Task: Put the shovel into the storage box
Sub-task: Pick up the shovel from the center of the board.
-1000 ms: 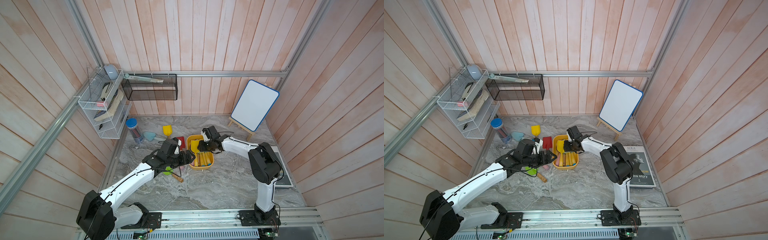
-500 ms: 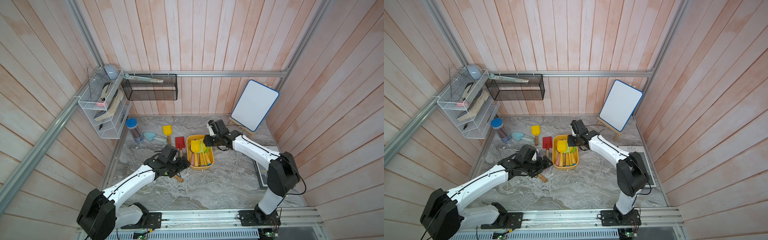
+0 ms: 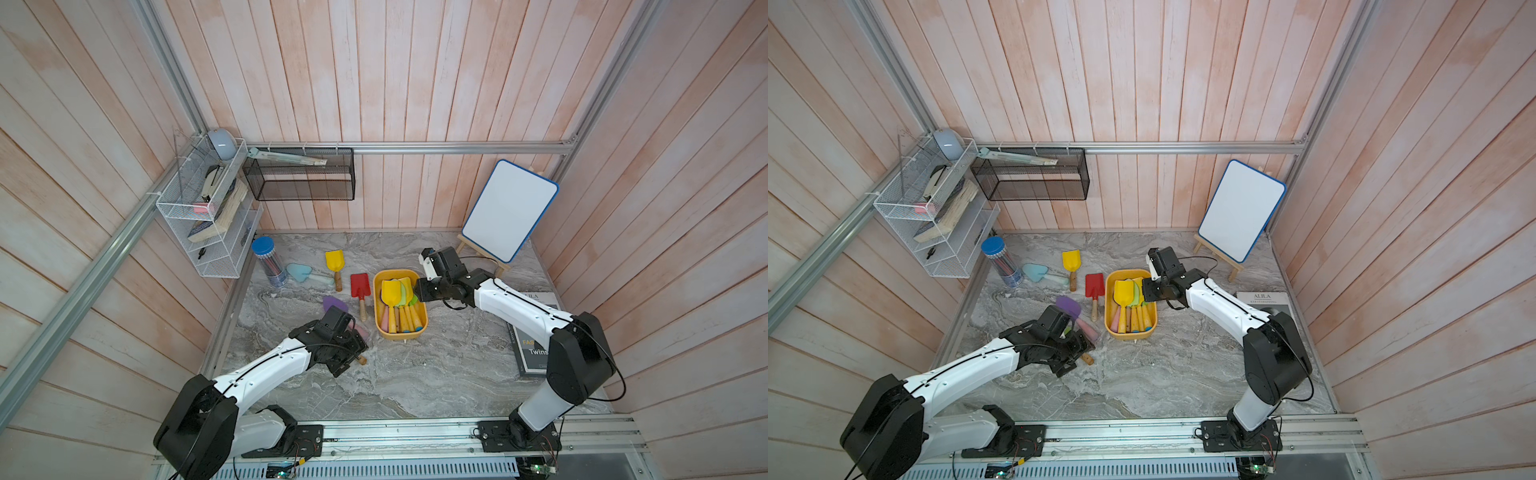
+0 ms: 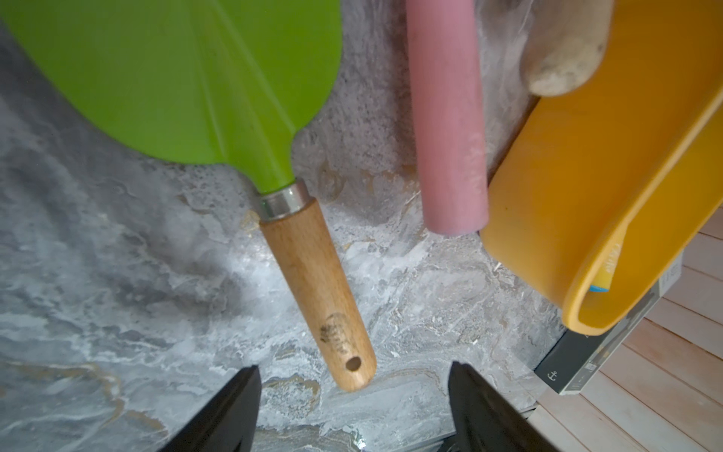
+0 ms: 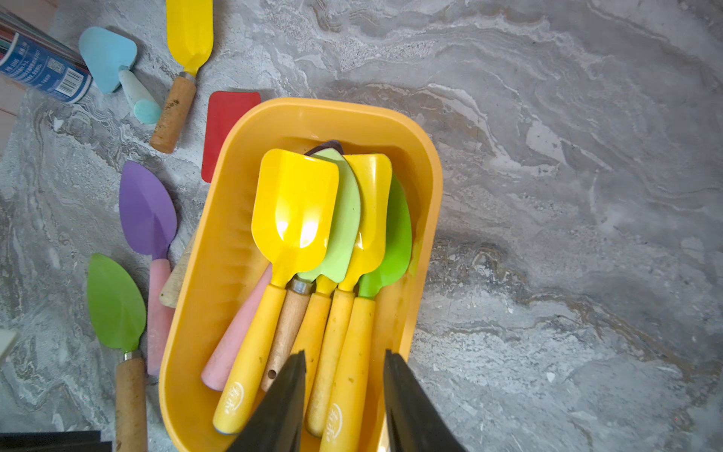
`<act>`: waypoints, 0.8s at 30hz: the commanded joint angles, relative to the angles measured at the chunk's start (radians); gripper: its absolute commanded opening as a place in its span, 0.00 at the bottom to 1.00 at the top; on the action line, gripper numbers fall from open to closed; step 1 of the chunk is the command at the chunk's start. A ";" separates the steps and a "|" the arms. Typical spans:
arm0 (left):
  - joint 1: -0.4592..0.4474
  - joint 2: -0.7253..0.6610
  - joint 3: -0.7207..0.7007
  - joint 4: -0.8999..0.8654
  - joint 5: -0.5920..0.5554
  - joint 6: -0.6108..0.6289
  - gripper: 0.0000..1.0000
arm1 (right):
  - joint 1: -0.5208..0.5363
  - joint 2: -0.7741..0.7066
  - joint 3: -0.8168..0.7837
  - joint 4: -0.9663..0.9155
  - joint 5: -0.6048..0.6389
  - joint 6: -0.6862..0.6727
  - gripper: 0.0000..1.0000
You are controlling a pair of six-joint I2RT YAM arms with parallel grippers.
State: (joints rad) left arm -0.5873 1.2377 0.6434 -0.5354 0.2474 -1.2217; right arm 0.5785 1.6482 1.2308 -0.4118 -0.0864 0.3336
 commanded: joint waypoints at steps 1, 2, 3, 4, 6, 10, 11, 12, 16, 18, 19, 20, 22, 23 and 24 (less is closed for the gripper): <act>0.004 0.000 -0.005 -0.025 -0.041 -0.036 0.78 | -0.016 -0.017 -0.029 0.046 -0.041 -0.021 0.37; 0.004 0.006 -0.008 -0.029 -0.045 -0.040 0.76 | -0.021 -0.022 -0.038 0.055 -0.049 -0.023 0.37; 0.004 0.015 -0.010 -0.028 -0.048 -0.042 0.75 | -0.025 -0.026 -0.049 0.061 -0.055 -0.024 0.36; 0.004 0.024 -0.016 -0.024 -0.048 -0.046 0.73 | -0.031 -0.030 -0.056 0.068 -0.060 -0.024 0.36; 0.004 0.039 -0.022 -0.015 -0.048 -0.052 0.69 | -0.039 -0.039 -0.074 0.077 -0.068 -0.026 0.35; 0.005 0.071 -0.020 0.006 -0.046 -0.056 0.67 | -0.057 -0.054 -0.104 0.097 -0.084 -0.026 0.35; 0.004 0.079 -0.018 0.009 -0.046 -0.056 0.67 | -0.060 -0.055 -0.110 0.101 -0.087 -0.026 0.35; 0.005 0.088 -0.015 0.012 -0.048 -0.053 0.66 | -0.063 -0.058 -0.114 0.105 -0.089 -0.026 0.35; 0.004 0.119 -0.003 0.023 -0.050 -0.047 0.63 | -0.070 -0.064 -0.126 0.113 -0.097 -0.024 0.34; 0.004 0.132 -0.002 0.032 -0.047 -0.045 0.57 | -0.073 -0.066 -0.131 0.116 -0.100 -0.024 0.34; 0.004 0.136 -0.001 0.036 -0.045 -0.046 0.51 | -0.074 -0.065 -0.132 0.117 -0.101 -0.022 0.34; 0.005 0.142 -0.002 0.038 -0.043 -0.047 0.43 | -0.074 -0.065 -0.132 0.119 -0.103 -0.022 0.34; 0.003 0.147 -0.005 0.042 -0.042 -0.048 0.39 | -0.076 -0.066 -0.136 0.120 -0.106 -0.021 0.33; 0.004 0.145 -0.009 0.044 -0.042 -0.050 0.35 | -0.075 -0.065 -0.134 0.119 -0.107 -0.021 0.33; 0.004 0.144 -0.011 0.045 -0.042 -0.052 0.32 | -0.075 -0.066 -0.137 0.120 -0.108 -0.021 0.33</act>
State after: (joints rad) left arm -0.5873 1.3766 0.6365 -0.5060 0.2192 -1.2758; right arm 0.5087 1.6043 1.1072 -0.3080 -0.1783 0.3199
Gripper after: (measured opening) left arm 0.343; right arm 0.334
